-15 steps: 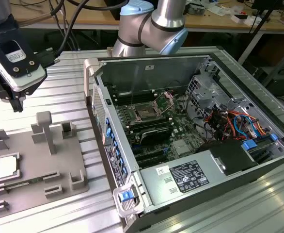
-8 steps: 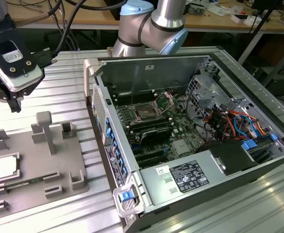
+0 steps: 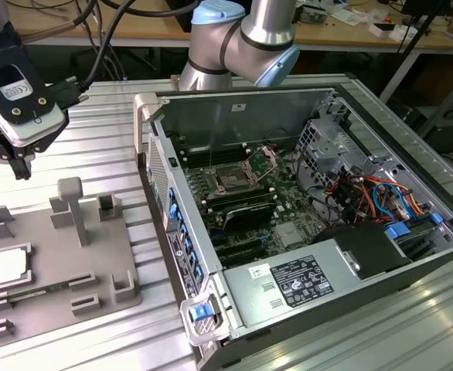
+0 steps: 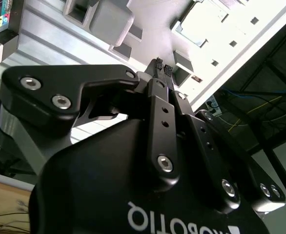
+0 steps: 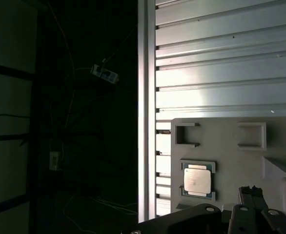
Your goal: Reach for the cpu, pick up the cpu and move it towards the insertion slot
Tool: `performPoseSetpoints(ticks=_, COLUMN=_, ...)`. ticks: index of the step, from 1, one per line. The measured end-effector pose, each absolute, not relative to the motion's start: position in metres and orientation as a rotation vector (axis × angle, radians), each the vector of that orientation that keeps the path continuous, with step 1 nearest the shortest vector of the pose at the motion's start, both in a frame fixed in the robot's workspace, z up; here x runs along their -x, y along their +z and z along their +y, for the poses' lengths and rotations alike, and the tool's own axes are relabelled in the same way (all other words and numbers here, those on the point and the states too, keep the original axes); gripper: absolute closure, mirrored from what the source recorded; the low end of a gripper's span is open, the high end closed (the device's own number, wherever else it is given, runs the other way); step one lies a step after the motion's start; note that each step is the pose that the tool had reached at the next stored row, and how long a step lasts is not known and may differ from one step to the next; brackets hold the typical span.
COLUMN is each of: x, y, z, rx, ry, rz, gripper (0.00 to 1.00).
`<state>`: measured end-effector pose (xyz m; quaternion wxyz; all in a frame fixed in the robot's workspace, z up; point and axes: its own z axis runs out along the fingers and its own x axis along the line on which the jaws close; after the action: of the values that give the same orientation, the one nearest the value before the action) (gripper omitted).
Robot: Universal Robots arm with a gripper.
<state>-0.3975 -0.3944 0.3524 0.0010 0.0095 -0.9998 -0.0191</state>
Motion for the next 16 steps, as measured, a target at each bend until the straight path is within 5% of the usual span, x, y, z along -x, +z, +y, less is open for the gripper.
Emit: performPoseSetpoints(ticks=16, x=0.4046, y=0.3524, z=-0.3948, rx=-0.030, ry=-0.060, rz=-3.139, gripper=0.89)
